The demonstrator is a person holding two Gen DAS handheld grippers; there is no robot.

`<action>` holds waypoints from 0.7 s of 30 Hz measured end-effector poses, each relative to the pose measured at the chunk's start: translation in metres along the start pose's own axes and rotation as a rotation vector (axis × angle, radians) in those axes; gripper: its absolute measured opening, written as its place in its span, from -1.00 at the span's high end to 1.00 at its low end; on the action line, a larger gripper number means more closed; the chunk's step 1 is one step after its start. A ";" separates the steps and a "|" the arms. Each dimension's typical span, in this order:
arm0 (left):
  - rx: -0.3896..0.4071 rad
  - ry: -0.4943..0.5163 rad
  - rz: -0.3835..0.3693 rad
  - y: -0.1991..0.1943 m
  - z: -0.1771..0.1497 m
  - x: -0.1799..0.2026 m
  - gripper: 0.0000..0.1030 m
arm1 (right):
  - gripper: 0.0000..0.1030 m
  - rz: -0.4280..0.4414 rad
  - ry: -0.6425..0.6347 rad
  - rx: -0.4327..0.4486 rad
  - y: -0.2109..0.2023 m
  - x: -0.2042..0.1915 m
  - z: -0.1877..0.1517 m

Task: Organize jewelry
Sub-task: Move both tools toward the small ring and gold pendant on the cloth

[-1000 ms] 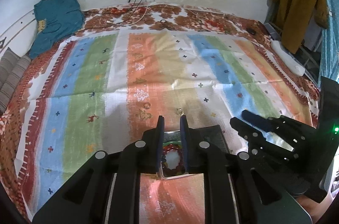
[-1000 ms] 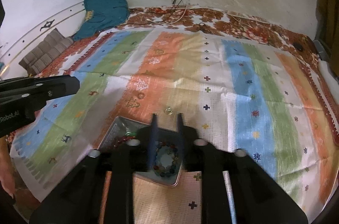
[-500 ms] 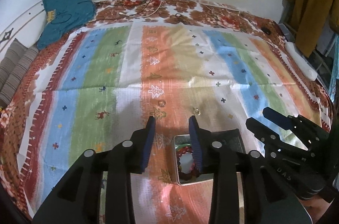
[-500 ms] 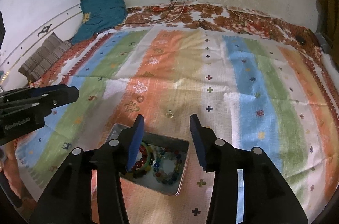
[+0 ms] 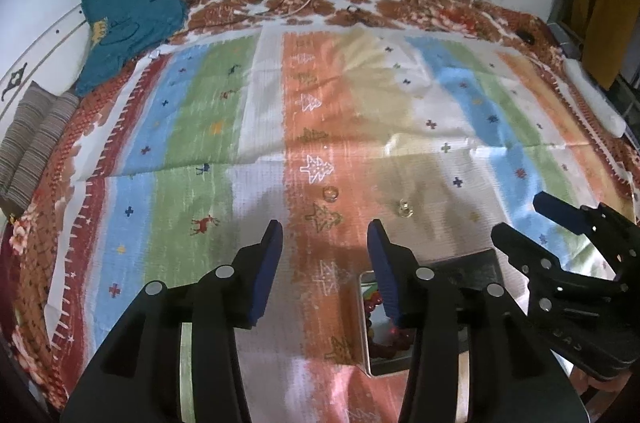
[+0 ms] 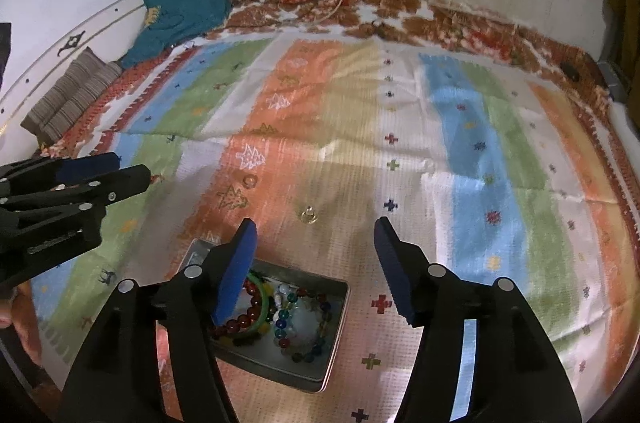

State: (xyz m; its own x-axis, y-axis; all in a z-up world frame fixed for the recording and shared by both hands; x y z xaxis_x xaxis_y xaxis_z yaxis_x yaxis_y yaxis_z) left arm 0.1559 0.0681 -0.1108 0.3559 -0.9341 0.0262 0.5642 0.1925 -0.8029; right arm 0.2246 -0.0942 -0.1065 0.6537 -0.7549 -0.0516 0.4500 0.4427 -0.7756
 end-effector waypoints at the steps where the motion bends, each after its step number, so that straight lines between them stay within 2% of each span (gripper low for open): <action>1: -0.006 0.001 0.001 0.003 0.001 0.000 0.14 | -0.18 0.003 0.001 -0.009 0.003 0.000 0.000; 6: -0.024 0.002 -0.002 0.015 0.005 0.003 0.03 | -0.18 0.007 0.003 -0.028 0.013 0.000 0.002; 21: -0.114 0.004 0.009 0.065 0.011 0.002 0.03 | -0.19 0.030 -0.025 -0.141 0.056 -0.006 -0.005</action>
State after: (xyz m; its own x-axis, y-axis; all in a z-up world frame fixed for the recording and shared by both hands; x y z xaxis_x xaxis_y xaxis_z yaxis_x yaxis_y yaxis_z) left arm 0.2014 0.0822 -0.1568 0.3578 -0.9337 0.0169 0.4722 0.1653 -0.8658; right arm 0.2421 -0.0675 -0.1527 0.6812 -0.7294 -0.0618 0.3411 0.3910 -0.8549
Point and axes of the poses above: each gripper's, at about its wrist camera, not at the fingertips, and y roughly the way its jaws point, x to its right, z to its top, the point moved 10 cm from there along y, roughly the way its jaws point, and after that the axes turned 2 degrees about x, right-handed, at the moved point
